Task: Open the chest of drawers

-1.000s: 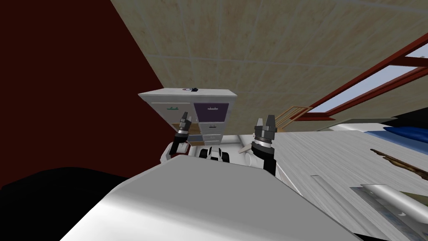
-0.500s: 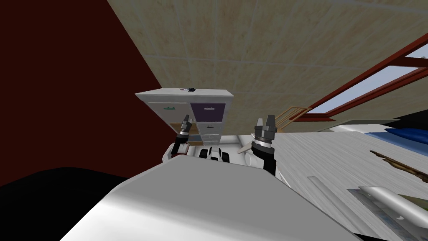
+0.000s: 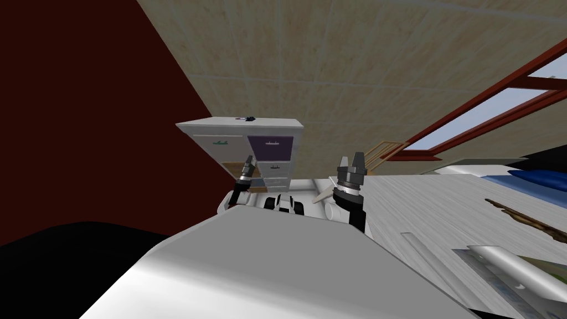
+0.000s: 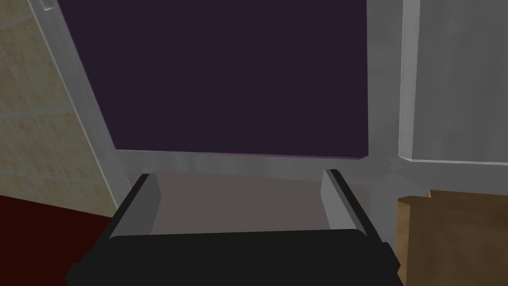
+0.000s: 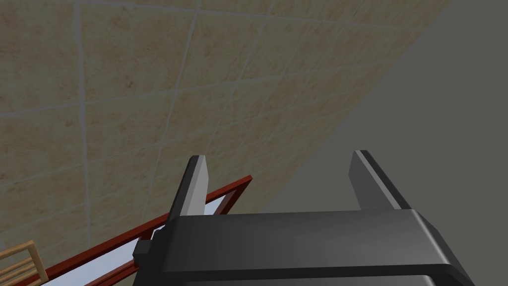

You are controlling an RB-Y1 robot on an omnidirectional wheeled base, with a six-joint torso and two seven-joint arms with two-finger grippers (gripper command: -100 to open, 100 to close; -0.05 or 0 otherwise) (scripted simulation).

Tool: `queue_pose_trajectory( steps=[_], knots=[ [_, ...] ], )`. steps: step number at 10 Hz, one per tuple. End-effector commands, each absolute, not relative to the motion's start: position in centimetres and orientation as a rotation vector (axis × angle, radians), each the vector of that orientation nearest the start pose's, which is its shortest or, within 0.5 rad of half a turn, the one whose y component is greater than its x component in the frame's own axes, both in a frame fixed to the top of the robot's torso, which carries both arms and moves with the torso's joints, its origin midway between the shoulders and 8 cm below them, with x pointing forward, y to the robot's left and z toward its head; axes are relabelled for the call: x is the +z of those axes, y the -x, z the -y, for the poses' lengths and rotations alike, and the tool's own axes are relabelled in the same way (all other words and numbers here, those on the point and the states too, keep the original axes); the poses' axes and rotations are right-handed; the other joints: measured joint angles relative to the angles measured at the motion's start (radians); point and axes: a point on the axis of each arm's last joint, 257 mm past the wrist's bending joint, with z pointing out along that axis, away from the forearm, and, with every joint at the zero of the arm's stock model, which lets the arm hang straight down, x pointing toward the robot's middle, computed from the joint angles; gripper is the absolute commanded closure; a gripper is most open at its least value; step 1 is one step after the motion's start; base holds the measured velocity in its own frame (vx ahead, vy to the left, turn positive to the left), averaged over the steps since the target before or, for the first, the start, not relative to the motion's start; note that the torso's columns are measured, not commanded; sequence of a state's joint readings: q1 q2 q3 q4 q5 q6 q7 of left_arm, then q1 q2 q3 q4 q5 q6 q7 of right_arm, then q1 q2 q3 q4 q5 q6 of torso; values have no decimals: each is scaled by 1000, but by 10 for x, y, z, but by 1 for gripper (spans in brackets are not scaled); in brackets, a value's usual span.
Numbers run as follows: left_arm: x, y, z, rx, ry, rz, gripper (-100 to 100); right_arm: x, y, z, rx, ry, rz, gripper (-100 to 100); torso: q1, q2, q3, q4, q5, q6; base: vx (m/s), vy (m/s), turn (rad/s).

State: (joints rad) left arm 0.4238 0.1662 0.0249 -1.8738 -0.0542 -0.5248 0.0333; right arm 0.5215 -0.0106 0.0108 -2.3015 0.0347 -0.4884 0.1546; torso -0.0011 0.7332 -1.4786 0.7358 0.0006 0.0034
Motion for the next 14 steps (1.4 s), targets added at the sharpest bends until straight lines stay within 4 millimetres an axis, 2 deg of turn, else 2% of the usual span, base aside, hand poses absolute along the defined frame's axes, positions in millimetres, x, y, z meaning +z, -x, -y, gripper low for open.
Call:
queue_pose_trajectory(
  steps=[1,9,14],
  knots=[
    [-150,-403,-297,-1182,781,-1001,-100,25,-341,272,1139,-576,-683,0,2,0,0,0,0,-1,12,-62,22],
    [-217,-403,-306,-1150,871,-1057,-100,25,-341,272,1139,-576,-683,0,2,5,3,2,0,-3,9,-80,3],
    [-256,-399,-301,-1146,960,-1055,-100,25,-341,272,1139,-576,-683,0,1,5,3,2,-1,-3,7,-79,6]
  ],
)
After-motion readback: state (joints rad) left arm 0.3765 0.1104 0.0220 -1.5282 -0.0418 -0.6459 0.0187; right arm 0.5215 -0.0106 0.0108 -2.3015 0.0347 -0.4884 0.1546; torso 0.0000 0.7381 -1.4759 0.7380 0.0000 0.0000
